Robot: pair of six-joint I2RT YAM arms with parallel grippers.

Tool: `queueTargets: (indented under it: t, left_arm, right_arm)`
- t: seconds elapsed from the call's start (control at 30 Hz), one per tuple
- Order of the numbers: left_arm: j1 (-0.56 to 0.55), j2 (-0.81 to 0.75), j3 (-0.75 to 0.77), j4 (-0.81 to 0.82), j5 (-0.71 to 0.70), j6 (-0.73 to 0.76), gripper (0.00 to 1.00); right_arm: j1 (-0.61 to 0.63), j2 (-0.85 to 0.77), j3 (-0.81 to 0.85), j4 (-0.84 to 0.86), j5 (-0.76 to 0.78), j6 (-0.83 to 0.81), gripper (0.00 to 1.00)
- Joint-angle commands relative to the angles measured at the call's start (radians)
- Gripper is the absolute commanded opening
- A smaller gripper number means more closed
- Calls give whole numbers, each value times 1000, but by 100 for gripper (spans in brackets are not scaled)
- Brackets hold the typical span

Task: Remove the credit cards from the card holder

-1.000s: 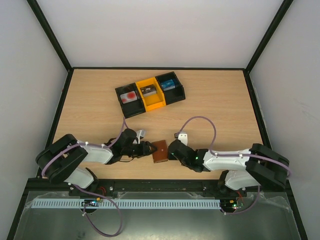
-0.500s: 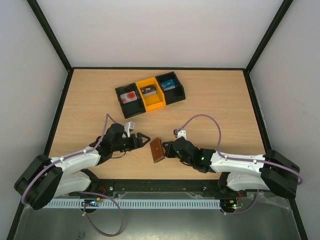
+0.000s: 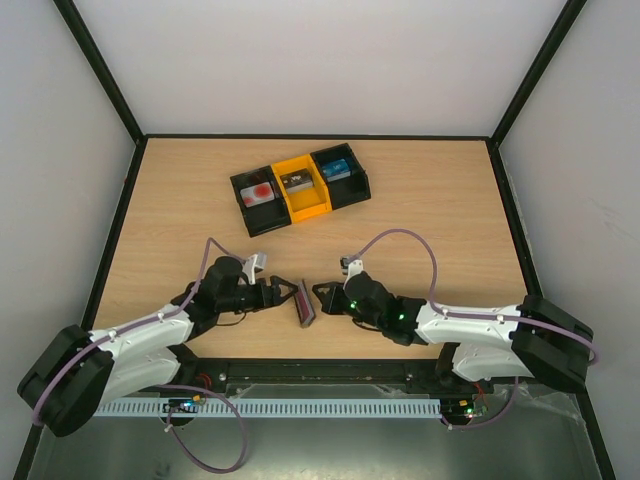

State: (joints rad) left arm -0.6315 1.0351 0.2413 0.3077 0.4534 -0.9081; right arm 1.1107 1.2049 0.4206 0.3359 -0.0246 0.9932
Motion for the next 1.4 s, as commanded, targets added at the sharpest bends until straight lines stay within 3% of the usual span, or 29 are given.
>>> queueTargets:
  t: [0.0,0.33,0.73,0.87,1.13,1.37]
  left_arm:
    - [6,10,-21,-13,4,16,80]
    - [6,16,-19,-43,-32,32,75]
    - [6,20,-25,-35,-22,28,72]
    - [6,32,-24,-32,-29,29,64]
    - [5,84,-20,-42,-48,43,62]
    - [6,74,-11,-62,-60,40,45]
  right_arm:
    - [5,6,-24,10,17,16,2]
    - [5,-64,-55,46,-10,44,2]
    - [5,-28,-73,96,-37,61,2]
    - [5,-32,-72,58,-4,60,2]
    - [5,-59,-108,67,1,68,2]
    - [5,-85,-125,5,71,66,2]
